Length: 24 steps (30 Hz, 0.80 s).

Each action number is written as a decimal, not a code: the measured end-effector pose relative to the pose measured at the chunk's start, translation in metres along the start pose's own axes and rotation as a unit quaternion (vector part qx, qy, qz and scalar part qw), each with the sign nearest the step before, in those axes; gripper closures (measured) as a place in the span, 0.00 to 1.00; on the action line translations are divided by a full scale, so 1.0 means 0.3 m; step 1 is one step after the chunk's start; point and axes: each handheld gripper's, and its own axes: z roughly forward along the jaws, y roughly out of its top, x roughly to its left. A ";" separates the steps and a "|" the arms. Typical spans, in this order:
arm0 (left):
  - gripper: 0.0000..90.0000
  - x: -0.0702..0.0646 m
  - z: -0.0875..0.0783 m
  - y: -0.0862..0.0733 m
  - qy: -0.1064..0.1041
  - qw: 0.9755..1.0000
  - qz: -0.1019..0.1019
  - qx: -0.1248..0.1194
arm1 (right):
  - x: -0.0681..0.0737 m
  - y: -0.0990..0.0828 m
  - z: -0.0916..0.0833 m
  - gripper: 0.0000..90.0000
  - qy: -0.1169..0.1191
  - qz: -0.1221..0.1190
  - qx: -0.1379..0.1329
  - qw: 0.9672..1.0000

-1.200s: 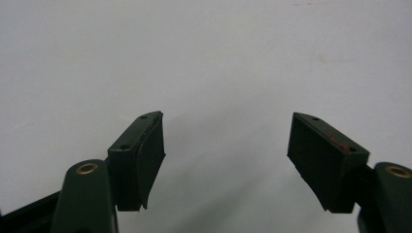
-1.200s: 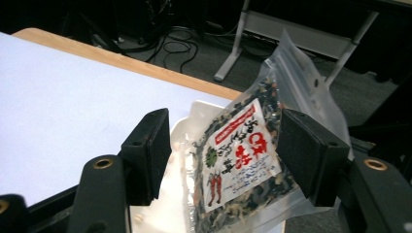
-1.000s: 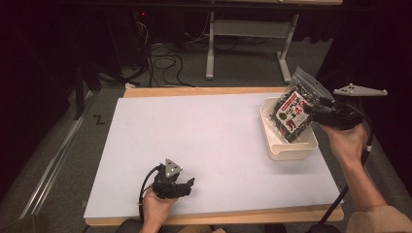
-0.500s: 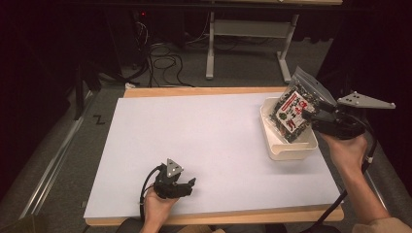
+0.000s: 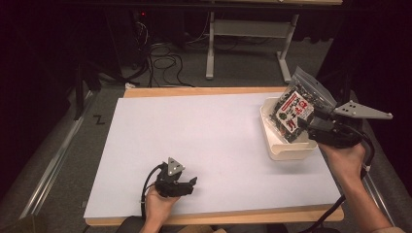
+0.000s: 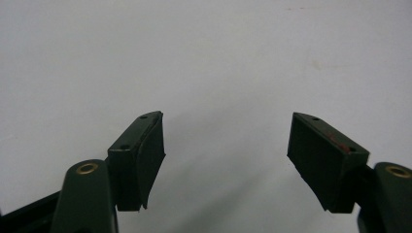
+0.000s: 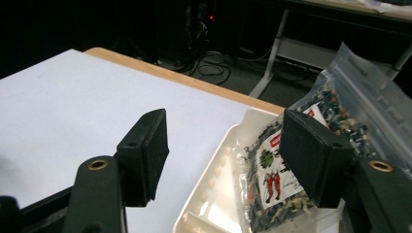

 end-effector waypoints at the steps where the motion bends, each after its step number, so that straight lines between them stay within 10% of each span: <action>1: 0.33 -0.001 0.002 0.001 -0.001 1.000 0.001 0.001 | 0.001 -0.002 -0.002 0.40 0.002 -0.002 0.000 1.000; 24: 0.33 -0.005 0.002 0.002 0.000 1.000 0.004 0.001 | 0.058 -0.076 -0.032 0.40 0.041 -0.002 -0.011 0.999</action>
